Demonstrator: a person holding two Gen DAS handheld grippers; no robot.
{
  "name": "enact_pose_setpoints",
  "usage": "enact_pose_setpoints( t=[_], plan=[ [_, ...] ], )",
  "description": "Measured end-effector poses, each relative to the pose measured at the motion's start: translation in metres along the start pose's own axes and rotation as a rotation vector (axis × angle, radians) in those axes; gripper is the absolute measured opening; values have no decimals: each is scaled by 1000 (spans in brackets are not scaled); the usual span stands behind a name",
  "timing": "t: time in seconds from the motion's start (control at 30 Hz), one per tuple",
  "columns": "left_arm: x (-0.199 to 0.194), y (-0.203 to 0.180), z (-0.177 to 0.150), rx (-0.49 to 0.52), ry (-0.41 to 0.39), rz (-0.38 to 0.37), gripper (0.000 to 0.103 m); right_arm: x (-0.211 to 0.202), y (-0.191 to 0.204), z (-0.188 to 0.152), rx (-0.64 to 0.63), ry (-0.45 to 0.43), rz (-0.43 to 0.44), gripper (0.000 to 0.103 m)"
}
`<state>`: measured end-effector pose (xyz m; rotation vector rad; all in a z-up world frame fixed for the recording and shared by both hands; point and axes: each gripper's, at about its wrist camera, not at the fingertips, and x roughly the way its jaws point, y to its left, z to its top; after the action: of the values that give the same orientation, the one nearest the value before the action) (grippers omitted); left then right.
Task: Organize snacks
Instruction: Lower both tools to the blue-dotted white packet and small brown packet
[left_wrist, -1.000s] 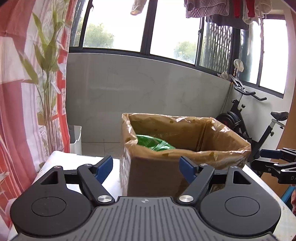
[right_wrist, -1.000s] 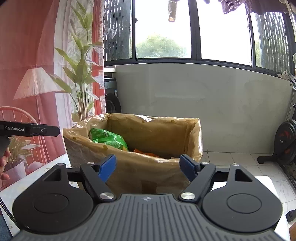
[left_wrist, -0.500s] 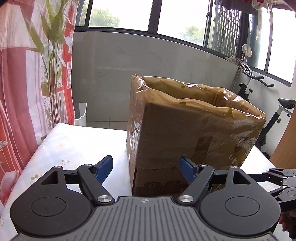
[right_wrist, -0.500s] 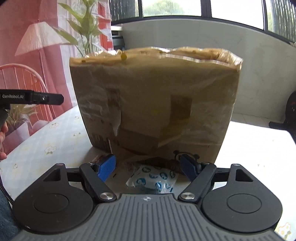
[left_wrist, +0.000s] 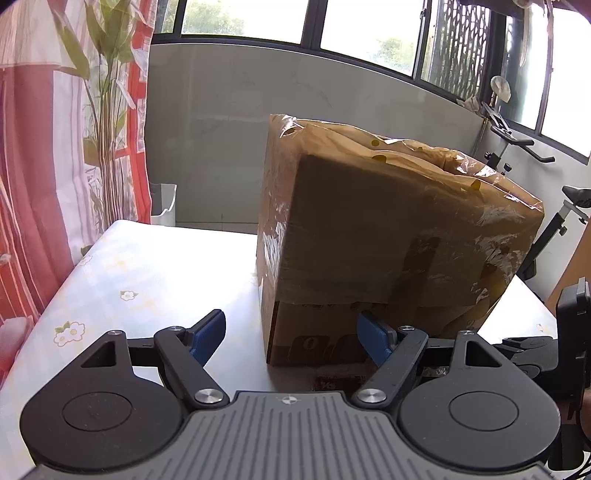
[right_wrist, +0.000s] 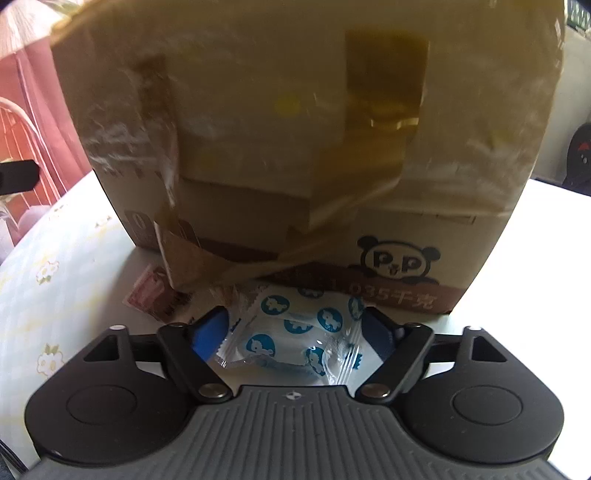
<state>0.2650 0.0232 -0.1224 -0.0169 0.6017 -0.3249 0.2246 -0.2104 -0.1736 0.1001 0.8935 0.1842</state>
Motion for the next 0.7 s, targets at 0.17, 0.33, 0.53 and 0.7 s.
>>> enact_pose_setpoints(
  t=[0.17,0.33,0.53,0.7],
  plan=[
    [5,0,-5,5,26,4,80,-2,-11,-14,43,5,39,76],
    [12,-3,-15,14,72,-2,80,-20,-19,-32,76,-11,77,58],
    [31,-13,-33,40,144,-13,80,-40,-25,-59,97,-21,89,58],
    [50,-27,-49,58,199,-57,80,-40,-22,-60,100,-29,88,58]
  ],
)
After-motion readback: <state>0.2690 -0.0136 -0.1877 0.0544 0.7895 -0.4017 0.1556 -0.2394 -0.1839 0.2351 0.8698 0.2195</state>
